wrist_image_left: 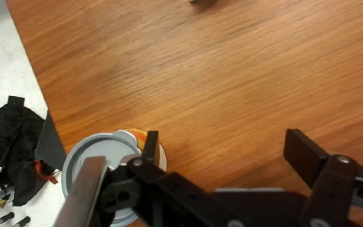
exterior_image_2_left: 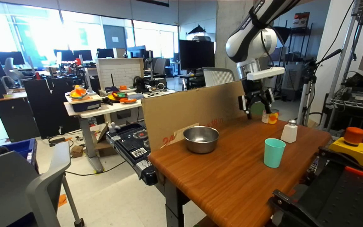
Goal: Move the can of corn to the right
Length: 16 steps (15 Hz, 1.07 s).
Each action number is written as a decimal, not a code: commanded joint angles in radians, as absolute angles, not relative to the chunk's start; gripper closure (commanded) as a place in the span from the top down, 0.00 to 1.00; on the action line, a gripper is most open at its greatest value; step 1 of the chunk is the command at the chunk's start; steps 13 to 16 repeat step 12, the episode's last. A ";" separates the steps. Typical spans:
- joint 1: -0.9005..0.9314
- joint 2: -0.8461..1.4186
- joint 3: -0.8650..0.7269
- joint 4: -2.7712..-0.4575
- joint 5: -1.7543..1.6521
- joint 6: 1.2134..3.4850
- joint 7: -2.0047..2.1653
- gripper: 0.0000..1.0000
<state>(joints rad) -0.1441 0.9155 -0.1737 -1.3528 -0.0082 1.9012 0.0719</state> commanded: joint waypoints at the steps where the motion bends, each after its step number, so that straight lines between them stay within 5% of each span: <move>1: -0.126 0.899 -0.172 -1.339 -0.058 1.863 0.088 1.00; 8: -0.025 0.601 -0.135 -1.585 -0.064 1.930 0.121 1.00; 9: -0.053 0.734 -0.128 -1.443 -0.051 1.882 0.098 1.00; 16: -0.030 0.624 -0.124 -1.528 -0.052 1.884 0.118 1.00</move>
